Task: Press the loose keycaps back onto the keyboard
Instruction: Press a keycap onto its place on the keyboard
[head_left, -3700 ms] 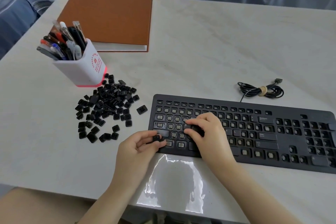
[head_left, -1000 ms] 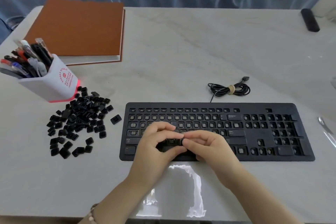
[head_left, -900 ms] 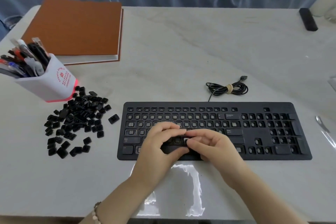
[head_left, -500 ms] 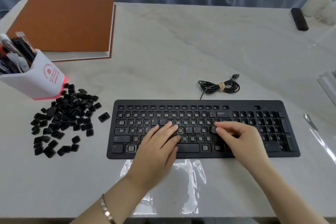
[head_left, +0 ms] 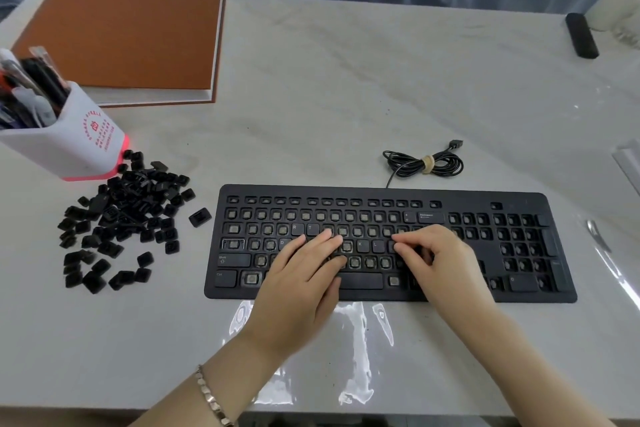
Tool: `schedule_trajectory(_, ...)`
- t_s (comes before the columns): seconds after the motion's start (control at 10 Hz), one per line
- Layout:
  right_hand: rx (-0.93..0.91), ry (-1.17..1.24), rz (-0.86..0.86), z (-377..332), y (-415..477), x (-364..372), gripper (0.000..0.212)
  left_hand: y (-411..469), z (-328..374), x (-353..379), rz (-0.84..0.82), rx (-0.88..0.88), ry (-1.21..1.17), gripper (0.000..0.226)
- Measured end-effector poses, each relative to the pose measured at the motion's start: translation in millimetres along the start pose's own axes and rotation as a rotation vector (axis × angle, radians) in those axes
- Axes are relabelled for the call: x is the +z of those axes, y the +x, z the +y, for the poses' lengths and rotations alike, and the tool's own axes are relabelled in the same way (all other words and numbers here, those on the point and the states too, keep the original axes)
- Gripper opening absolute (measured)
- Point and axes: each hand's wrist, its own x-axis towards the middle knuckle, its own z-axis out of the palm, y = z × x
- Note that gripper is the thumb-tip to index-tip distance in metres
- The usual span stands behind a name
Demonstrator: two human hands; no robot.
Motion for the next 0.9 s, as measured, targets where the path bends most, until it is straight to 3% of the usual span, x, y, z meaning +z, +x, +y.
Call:
schedule_trajectory(0.4, -0.083, -0.090, 0.007, 8, 0, 4, 0.020, 0, 1, 0, 0.021, -0.004, -0.009, 0.025)
schedule_trajectory(0.5, -0.213, -0.306, 0.059, 0, -3, 7, 0.010, 0, 0, 1, 0.024, -0.001, -0.006, 0.024)
schedule_trajectory(0.6, -0.330, -0.521, 0.117, -2, -8, 13, 0.019, 0, 0, 1, 0.019, -0.001, -0.006, 0.024)
schedule_trajectory(0.8, -0.385, -0.558, 0.088, 0, -8, 11, 0.029, -1, -1, 1, 0.011, 0.000, -0.020, 0.022)
schedule_trajectory(0.9, -0.410, -0.574, 0.150, 1, -9, 12, 0.009, -1, -1, 1, 0.008, 0.001, -0.029, 0.021)
